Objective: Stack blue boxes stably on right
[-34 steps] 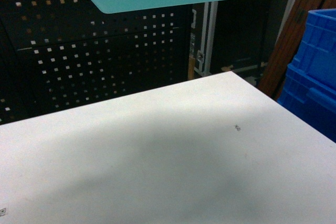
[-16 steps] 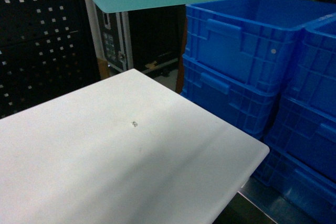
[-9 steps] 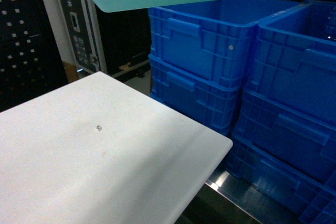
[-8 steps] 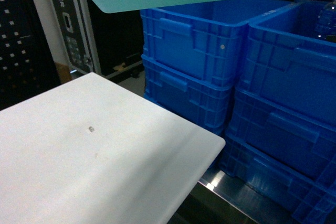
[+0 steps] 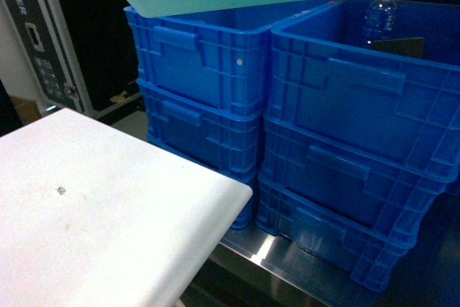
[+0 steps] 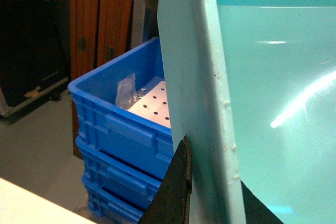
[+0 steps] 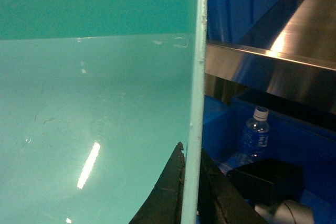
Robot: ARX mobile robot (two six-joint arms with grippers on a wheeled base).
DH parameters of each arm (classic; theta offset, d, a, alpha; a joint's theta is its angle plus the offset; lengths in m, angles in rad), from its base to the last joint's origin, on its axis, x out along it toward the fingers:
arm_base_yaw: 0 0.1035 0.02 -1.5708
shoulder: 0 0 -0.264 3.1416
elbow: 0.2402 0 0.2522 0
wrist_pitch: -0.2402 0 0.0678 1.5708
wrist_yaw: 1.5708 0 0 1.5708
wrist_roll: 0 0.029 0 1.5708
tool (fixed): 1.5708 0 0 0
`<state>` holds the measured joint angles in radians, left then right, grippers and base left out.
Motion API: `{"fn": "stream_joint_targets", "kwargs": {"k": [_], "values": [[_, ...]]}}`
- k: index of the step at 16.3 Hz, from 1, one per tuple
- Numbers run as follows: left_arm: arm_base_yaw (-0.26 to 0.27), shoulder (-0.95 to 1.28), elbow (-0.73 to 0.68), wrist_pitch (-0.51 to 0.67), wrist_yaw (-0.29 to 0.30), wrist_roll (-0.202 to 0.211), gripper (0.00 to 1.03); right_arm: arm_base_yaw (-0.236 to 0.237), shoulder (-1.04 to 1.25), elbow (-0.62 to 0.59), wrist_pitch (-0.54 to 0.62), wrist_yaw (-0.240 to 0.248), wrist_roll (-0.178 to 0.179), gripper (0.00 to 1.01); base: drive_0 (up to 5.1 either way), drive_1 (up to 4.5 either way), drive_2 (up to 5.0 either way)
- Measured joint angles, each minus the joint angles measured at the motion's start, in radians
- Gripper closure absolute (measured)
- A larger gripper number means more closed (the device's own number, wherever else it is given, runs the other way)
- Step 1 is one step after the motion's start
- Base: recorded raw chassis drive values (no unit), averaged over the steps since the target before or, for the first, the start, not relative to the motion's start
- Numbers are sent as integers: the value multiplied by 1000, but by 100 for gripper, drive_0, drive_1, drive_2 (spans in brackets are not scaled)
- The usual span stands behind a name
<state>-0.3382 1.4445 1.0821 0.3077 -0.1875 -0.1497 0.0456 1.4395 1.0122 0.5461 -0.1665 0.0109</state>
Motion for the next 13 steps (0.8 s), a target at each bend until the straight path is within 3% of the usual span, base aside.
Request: {"fn": "stream_joint_targets", "kwargs": {"k": [8, 13], "values": [[0, 0, 0, 0, 0, 0, 98, 0, 0, 0, 0, 0, 0, 95, -158, -158, -158], [1, 0, -2, 2, 2, 1, 98, 0, 0, 0, 0, 0, 1, 95, 225, -531, -204]]}}
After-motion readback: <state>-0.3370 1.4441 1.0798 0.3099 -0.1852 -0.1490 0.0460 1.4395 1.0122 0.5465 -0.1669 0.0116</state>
